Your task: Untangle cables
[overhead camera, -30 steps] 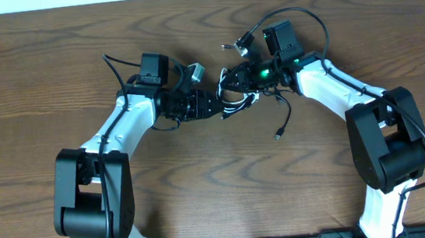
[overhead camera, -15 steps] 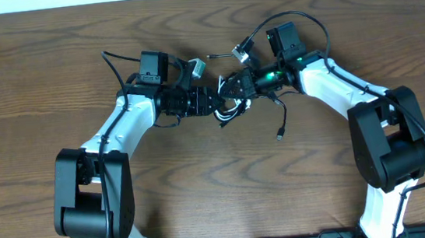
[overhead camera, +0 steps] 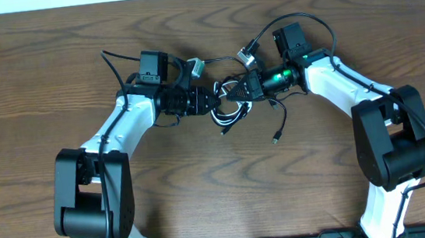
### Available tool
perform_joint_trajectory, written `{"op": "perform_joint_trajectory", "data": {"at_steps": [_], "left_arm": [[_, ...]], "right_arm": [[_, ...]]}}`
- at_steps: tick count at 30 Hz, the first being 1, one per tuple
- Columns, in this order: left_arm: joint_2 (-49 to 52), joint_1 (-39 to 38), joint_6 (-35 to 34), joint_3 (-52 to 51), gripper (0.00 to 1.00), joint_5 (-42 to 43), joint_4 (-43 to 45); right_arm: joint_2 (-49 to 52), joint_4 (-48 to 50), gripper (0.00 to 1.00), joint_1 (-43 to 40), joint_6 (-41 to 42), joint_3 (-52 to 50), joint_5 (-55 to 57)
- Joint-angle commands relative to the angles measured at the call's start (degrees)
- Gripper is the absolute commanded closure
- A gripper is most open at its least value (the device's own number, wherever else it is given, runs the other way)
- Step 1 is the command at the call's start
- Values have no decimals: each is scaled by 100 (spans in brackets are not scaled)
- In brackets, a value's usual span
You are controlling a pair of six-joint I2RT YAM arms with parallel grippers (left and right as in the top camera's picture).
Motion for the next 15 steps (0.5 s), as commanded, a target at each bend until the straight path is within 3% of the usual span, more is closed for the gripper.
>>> {"op": "perform_joint_trajectory", "data": {"at_steps": [1,6,10,15], "left_arm": [[-63,15,90,-35,69,-35,28],[-63,15,155,-35,81,-33,39],[-63,13,223,-35,90,-31,33],[-63,-2,905,-35,93,-9,-251]], "right_arm": [[-109,-2,99,-35,-140,-7,-2],[-109,-4,92,-39,-133,-7,153],[-109,-68,71,-17,-55,-7,686],[-109,-181,67,-44,308,-7,1486]]}}
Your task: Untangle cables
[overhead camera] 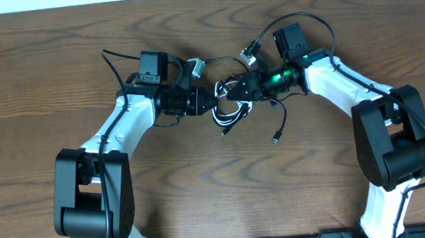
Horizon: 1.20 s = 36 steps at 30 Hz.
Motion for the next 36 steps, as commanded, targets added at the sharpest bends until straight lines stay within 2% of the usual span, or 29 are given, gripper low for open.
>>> {"op": "perform_joint_trajectory", "data": {"at_steps": [1,3,5,9,17,23,29,36], "left_arm": [[-63,-26,922,-35,92,31,-286],[-63,-90,1453,-35,93,28,-549],[-63,-179,2028,-35,93,28,-844],[-63,-352,2621,-35,93,26,-1119],[-63,-614,2806,-35,93,-79,-1102],[-63,-684,2802,-35,93,-275,-1097],[-63,-684,2804,-35,92,-275,-1097],[-63,-684,2809,-35,93,-278,-1102]], "right_arm": [[-109,-74,67,-57,310,-7,750],[-109,-120,64,-79,457,-7,962],[-109,-120,57,-103,531,-7,1088],[-109,-181,56,-190,619,-7,1200],[-109,-520,55,-273,767,-7,946],[-109,-551,64,-273,634,-7,90],[-109,-721,69,-289,444,-7,608],[-109,-850,66,-304,448,-7,1641]]}}
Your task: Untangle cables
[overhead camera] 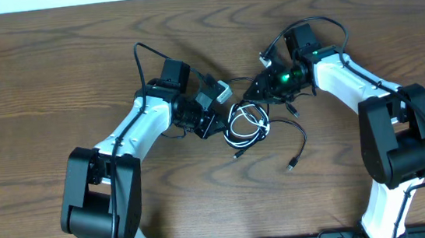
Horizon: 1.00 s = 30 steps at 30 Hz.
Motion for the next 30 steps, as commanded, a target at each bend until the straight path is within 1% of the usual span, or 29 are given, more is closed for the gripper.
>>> {"op": "perform_joint_trajectory", "data": {"at_steps": [1,5,8,11,15,23,24,25,26,30], "left_arm": [[-63,-33,168,-33,92,-17,13],[-63,-33,186,-33,92,-20,11],[-63,-33,186,-33,93,-17,15],[-63,-33,212,-33,93,-17,15],[-63,-33,275,-33,92,-15,15],[-63,-33,424,-33,92,-15,20],[-63,-33,424,-33,92,-15,20],[-63,-33,426,-33,93,-13,20],[-63,-33,424,-33,92,-13,20],[-63,-33,424,-33,93,-15,26]], "right_arm": [[-109,-81,66,-26,-68,-7,656],[-109,-190,64,-85,186,-7,1246],[-109,-236,62,-96,203,-7,1338],[-109,-245,55,-96,201,-7,1478],[-109,-286,56,-96,225,-7,1637],[-96,-286,57,20,769,-9,1742],[-92,-278,63,59,785,-9,1749],[-92,-278,78,96,782,-9,1744],[-92,-289,99,175,780,-9,1740],[-92,-289,99,367,776,-9,1738]]}}
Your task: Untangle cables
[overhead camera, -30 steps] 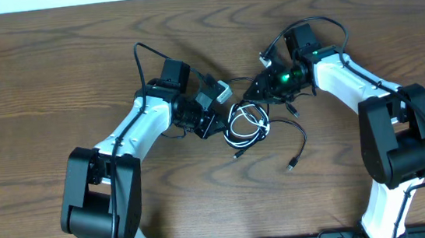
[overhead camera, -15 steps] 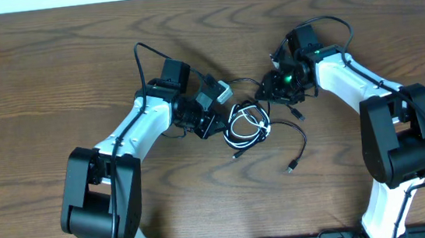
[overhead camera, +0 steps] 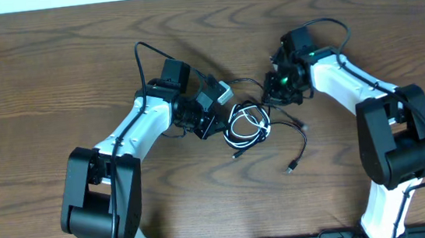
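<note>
A white cable coil (overhead camera: pixel 248 128) lies on the table's middle, tangled with a black cable (overhead camera: pixel 301 131). The black cable trails down to a plug (overhead camera: pixel 290 168). My left gripper (overhead camera: pixel 218 123) sits at the coil's left edge and looks shut on the white cable. A grey-white adaptor (overhead camera: pixel 216 95) rests just above its fingers. My right gripper (overhead camera: pixel 275 91) is up and right of the coil, apparently shut on the black cable. A black strand (overhead camera: pixel 246 80) runs from there towards the adaptor.
The wooden table (overhead camera: pixel 75 77) stretches all around. A white strip borders its far edge. Each arm's own black lead loops above its wrist (overhead camera: pixel 141 55).
My right gripper has drawn back a little to the right, away from the coil. The black strand towards the adaptor now shows stretched out. The black cable's tail has shifted slightly. The left arm is unchanged.
Both grippers met nose to nose over the bundle near the table's middle and stayed so. Then the left gripper and the coil stood lower and to the right, with the right gripper above them. Now the right gripper is farther from the coil.
</note>
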### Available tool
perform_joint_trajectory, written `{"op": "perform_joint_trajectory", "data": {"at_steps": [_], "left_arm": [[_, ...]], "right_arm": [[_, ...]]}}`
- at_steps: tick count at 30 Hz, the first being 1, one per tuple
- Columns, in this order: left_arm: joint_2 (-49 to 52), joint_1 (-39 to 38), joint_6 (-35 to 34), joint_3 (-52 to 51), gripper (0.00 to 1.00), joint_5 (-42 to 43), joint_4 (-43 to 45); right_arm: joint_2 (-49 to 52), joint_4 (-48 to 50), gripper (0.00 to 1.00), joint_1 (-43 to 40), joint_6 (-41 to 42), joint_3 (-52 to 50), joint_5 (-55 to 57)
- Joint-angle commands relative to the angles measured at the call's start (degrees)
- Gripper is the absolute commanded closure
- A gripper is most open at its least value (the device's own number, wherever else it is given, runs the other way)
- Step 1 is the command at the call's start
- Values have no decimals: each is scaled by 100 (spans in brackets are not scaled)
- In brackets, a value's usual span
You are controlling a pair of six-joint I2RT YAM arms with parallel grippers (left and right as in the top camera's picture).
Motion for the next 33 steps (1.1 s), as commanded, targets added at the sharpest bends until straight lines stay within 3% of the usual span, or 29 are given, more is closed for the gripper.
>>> {"op": "perform_joint_trajectory", "data": {"at_steps": [1,17,20,22,33], "left_arm": [[-63,-28,122,-33,93,-15,20],[-63,-31,118,-33,92,-15,28],[-63,-28,118,-33,92,-15,28],[-63,-28,118,-33,93,-17,31],[-63,-28,-232,-33,93,-15,188]], "right_arm": [[-92,-11,99,245,79,-9,-7],[-170,0,99,190,-546,-4,-999],[-271,-96,77,83,-568,-2,-1045],[-409,-153,71,31,-634,-2,-1110],[-1268,-245,72,304,-658,-4,-1097]]}}
